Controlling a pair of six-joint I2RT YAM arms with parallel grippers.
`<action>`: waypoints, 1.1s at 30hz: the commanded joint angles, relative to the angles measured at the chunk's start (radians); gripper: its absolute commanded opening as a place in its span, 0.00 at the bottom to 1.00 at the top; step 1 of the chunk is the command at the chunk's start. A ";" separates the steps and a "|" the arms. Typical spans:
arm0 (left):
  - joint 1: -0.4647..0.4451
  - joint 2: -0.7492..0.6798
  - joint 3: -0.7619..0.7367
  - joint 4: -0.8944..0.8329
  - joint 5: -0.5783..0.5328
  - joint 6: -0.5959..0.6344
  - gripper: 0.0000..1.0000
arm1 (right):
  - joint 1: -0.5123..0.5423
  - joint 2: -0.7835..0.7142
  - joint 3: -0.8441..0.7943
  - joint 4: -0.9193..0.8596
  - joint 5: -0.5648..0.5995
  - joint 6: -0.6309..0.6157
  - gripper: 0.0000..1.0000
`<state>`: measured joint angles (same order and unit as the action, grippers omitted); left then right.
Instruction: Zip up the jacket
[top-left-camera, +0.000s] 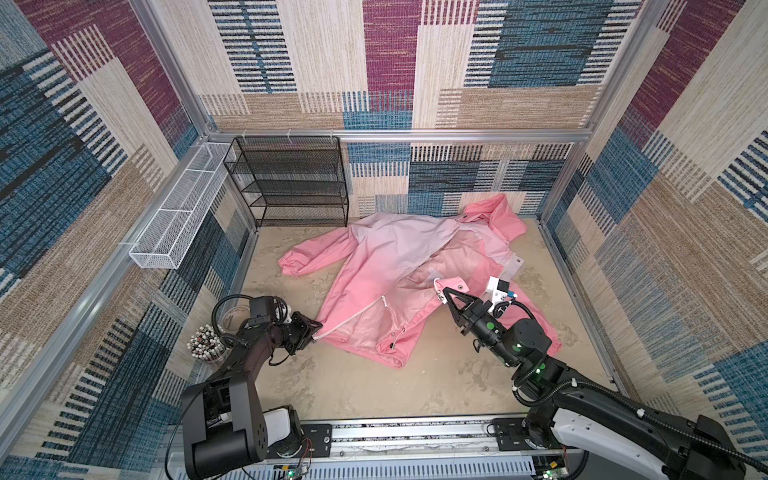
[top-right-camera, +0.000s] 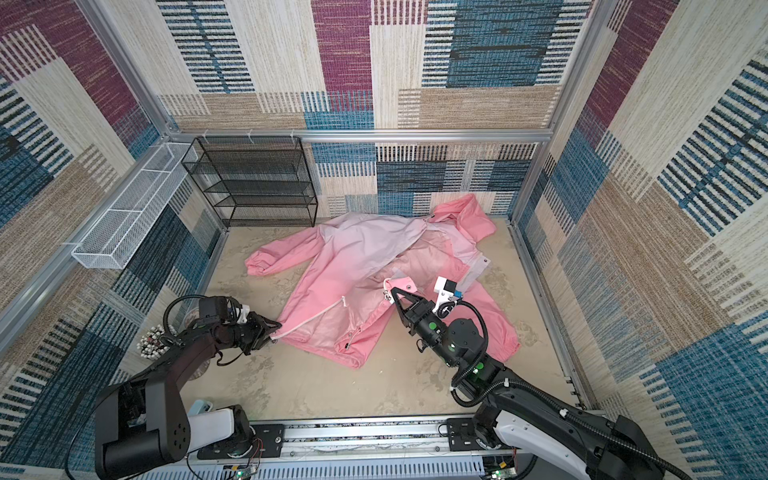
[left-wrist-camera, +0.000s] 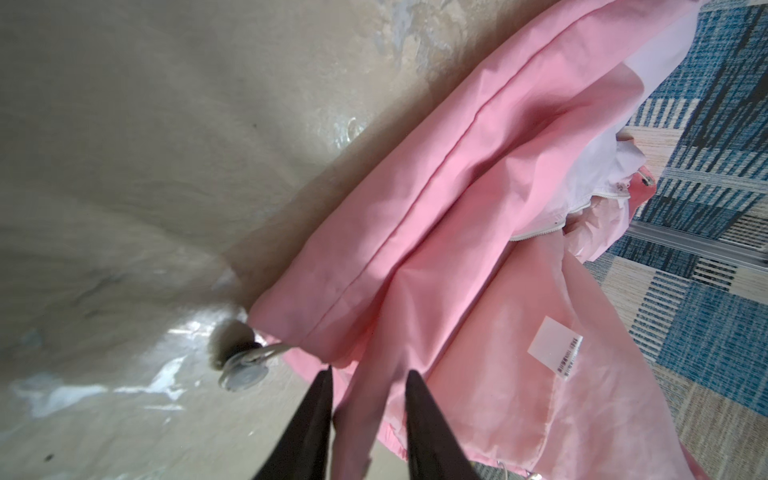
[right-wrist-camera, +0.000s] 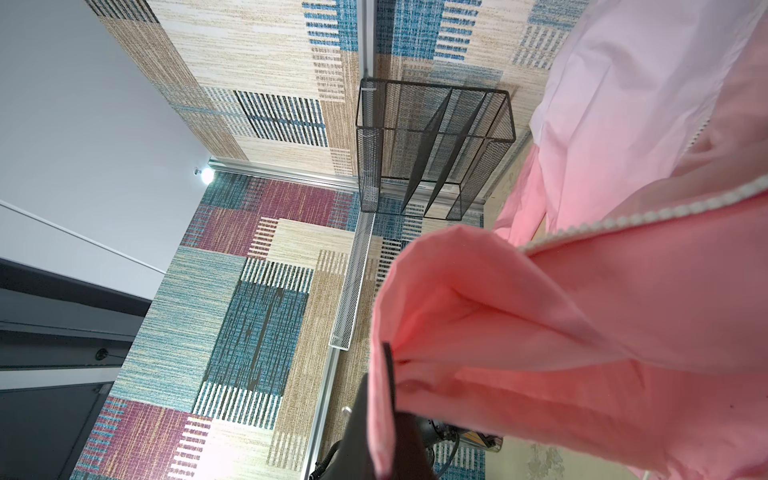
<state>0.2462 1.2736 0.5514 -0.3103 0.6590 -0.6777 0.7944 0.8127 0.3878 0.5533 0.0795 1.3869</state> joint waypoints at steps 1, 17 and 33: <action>0.001 -0.001 0.003 0.024 0.034 -0.014 0.22 | 0.000 0.000 0.011 0.022 -0.006 -0.009 0.00; -0.267 -0.346 0.050 0.315 0.028 -0.258 0.00 | 0.000 0.037 0.031 0.157 -0.002 -0.111 0.00; -0.633 -0.185 0.272 0.489 -0.352 -0.314 0.00 | 0.000 0.069 0.189 0.212 0.119 -0.378 0.00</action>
<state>-0.3603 1.0512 0.7670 0.3401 0.3679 -1.0645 0.7944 0.9012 0.5446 0.7685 0.1394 1.0805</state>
